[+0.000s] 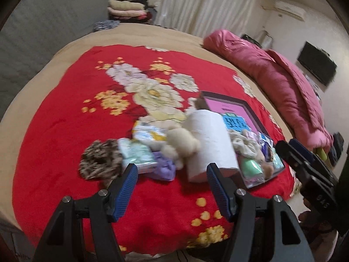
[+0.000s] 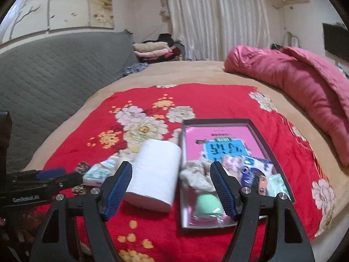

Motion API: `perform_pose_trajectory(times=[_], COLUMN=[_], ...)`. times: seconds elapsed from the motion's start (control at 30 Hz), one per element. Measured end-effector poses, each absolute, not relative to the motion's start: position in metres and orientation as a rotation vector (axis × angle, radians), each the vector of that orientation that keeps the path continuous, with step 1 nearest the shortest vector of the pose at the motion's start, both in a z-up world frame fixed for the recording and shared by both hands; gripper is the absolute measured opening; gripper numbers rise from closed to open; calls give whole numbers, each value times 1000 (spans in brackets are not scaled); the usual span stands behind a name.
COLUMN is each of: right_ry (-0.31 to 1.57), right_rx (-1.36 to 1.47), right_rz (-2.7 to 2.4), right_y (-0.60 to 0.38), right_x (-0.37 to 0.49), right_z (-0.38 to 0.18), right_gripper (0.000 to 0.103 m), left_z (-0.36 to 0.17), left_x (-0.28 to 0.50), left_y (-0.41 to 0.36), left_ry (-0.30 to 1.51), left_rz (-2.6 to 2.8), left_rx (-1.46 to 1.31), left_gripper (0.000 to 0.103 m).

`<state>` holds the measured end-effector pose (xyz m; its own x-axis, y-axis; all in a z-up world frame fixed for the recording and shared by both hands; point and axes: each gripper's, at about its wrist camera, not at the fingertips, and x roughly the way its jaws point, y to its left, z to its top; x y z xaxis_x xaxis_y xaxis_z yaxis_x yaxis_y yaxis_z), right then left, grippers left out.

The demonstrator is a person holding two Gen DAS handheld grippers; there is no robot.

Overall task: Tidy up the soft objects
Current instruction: 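Move both open tools back to the pile beside the tray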

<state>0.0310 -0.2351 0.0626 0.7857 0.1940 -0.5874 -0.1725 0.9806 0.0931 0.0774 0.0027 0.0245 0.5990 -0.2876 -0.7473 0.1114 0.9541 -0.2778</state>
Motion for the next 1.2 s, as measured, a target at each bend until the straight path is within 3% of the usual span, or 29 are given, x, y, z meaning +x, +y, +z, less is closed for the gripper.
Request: perform_pose_trajectory(times=[0.57, 1.2], right_ry=[644, 800], right_rx=[-57, -124], right_rz=[345, 419], right_y=[-145, -110], right_x=[36, 43], right_z=[81, 29], right_gripper=[75, 76], left_z=[6, -36], left_x=[65, 76], left_y=[71, 84], left_ry=[889, 961], left_rz=[-86, -53], left_rx=[-266, -302], left_gripper=[65, 65])
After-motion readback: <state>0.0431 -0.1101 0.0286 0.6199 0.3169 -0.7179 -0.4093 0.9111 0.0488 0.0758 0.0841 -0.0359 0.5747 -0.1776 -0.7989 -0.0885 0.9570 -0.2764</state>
